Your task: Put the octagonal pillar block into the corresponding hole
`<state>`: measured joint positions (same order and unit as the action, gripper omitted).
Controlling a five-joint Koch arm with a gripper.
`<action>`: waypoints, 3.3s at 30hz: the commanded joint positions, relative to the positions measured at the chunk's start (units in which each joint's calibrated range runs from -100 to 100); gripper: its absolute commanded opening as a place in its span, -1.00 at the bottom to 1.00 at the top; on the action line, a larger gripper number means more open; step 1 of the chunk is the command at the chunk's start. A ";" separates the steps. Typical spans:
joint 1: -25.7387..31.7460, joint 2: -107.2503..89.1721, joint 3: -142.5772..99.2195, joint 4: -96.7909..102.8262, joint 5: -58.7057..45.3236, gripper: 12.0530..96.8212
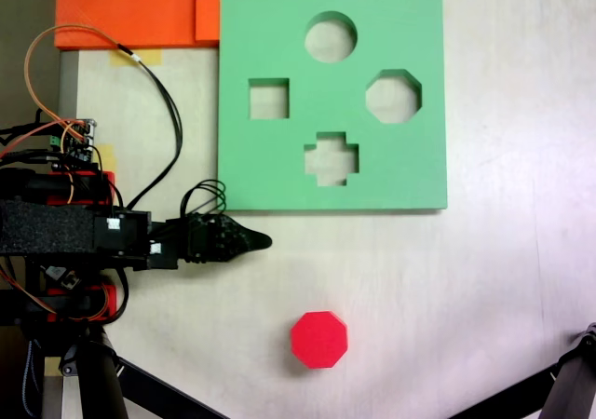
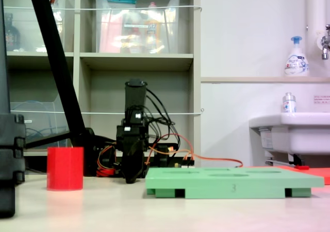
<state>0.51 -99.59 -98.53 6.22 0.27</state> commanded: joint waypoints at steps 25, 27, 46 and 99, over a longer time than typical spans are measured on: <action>-9.47 -0.41 23.36 -38.81 34.87 -0.44; -9.52 -0.41 31.73 -51.52 37.61 -0.47; -9.43 36.04 93.25 -104.87 41.51 0.41; -12.80 104.34 126.45 -103.71 37.95 0.68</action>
<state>-12.14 5.20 24.64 -94.03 38.80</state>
